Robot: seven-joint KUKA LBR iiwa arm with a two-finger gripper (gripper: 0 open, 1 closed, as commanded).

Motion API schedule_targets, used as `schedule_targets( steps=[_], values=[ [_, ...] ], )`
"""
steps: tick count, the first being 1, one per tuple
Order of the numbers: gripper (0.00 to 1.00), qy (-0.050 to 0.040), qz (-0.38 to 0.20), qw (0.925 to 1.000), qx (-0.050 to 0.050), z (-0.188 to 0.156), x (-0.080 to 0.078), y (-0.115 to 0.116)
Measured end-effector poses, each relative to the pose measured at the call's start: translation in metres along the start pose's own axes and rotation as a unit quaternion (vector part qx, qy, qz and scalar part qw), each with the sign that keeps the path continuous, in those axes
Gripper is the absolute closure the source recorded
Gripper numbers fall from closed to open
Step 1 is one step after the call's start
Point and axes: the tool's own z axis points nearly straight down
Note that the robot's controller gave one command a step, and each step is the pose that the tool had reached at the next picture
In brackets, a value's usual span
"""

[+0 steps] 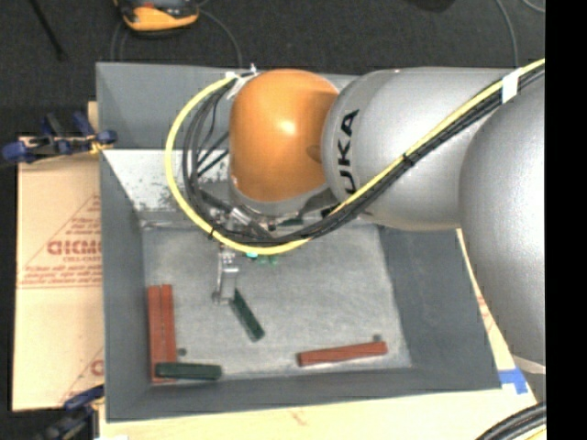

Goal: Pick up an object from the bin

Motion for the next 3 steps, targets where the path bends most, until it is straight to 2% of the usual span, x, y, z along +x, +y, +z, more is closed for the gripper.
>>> schedule_targets(
  steps=[1, 2, 3],
  values=[
    [0.0, -0.0038, 0.002, 1.0, -0.001, -0.004, -0.002, -0.001],
    [0.0, -0.0061, -0.033, 0.9994, -0.001, 0.008, -0.001, -0.015],
    [0.0, -0.006, -0.104, 0.9946, 0.001, 0.065, 0.016, -0.044]
  ],
)
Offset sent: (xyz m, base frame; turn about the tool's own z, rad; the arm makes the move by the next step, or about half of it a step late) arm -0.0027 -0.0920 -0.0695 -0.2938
